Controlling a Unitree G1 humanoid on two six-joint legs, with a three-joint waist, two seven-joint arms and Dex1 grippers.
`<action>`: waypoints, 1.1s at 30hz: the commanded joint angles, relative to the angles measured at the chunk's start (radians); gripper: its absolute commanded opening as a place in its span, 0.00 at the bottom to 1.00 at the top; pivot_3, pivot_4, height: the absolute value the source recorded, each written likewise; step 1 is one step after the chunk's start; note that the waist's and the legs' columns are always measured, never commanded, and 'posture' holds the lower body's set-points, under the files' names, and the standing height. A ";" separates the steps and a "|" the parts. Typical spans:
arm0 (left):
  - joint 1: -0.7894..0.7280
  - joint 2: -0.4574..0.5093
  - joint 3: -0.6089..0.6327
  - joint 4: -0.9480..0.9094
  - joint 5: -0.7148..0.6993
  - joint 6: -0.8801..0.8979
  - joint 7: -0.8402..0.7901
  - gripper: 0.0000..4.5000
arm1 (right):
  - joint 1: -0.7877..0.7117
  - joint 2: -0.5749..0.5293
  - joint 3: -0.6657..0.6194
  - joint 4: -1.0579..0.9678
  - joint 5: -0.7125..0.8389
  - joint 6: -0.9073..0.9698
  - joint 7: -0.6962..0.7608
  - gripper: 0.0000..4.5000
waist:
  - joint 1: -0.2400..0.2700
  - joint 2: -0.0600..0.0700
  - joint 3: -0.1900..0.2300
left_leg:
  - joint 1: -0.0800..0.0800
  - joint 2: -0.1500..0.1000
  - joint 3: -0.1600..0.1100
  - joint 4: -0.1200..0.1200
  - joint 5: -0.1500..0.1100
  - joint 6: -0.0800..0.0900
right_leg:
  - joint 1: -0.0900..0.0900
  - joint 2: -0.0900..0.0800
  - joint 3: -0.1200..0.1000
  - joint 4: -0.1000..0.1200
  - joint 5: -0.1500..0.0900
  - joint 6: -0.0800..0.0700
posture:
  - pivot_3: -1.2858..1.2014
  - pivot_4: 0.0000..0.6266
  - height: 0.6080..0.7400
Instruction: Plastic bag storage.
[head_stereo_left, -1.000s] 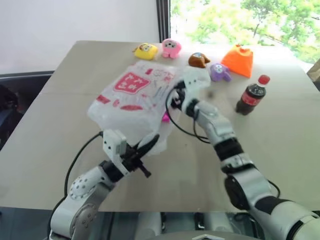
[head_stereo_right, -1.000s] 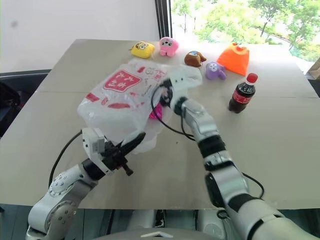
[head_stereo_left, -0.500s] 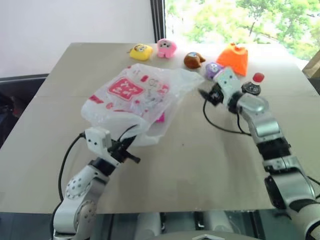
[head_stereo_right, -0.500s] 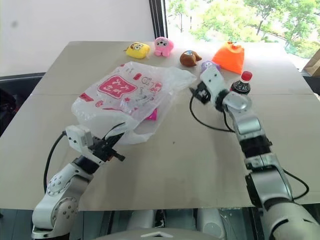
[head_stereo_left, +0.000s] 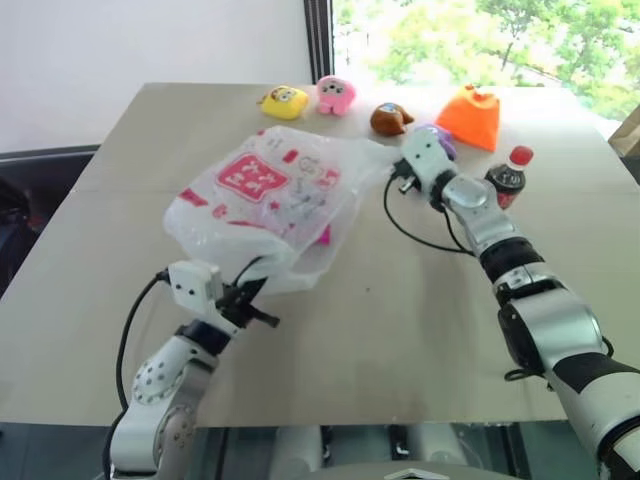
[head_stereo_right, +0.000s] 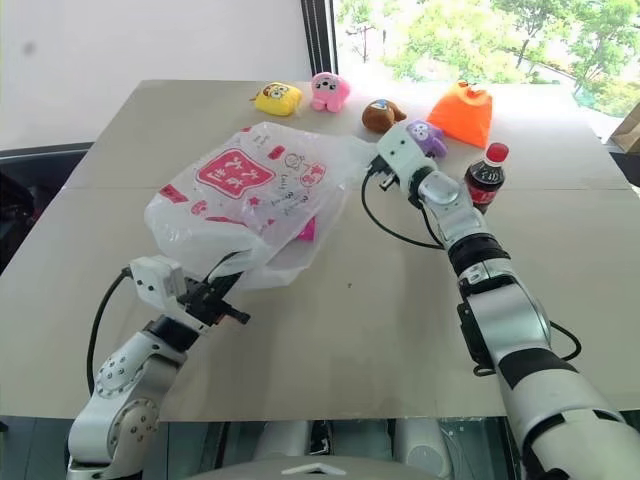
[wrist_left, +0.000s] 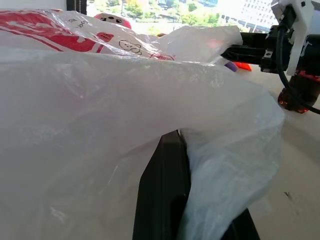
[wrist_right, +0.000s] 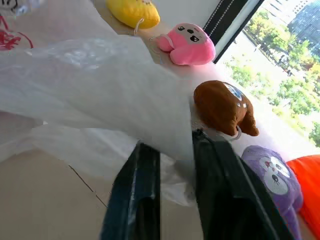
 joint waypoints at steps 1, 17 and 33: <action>-0.028 -0.005 0.020 0.019 0.030 -0.042 0.021 0.00 | 0.060 -0.027 -0.050 -0.184 0.057 0.067 0.033 0.01 | 0.001 0.000 0.000 | 0.000 0.000 0.000 0.000 0.000 0.000 | 0.000 0.000 0.000 0.000 0.000 0.000 | 0.52 0.24 1.00; -0.317 0.017 0.083 0.270 0.153 -0.103 0.126 0.00 | 0.587 -0.248 -0.177 -1.285 0.421 0.930 0.205 0.13 | 0.023 0.000 0.000 | 0.000 -0.001 0.000 -0.001 0.000 0.000 | 0.000 0.000 -0.001 -0.001 0.000 0.000 | 0.52 0.24 1.00; -0.292 -0.004 0.029 0.218 0.150 -0.088 0.101 0.00 | 0.666 -0.426 -0.436 -1.220 0.499 0.704 0.258 0.99 | 0.021 -0.005 0.002 | 0.002 -0.001 -0.003 0.001 0.000 0.001 | 0.002 0.001 0.001 0.000 0.000 0.001 | 0.52 0.24 1.00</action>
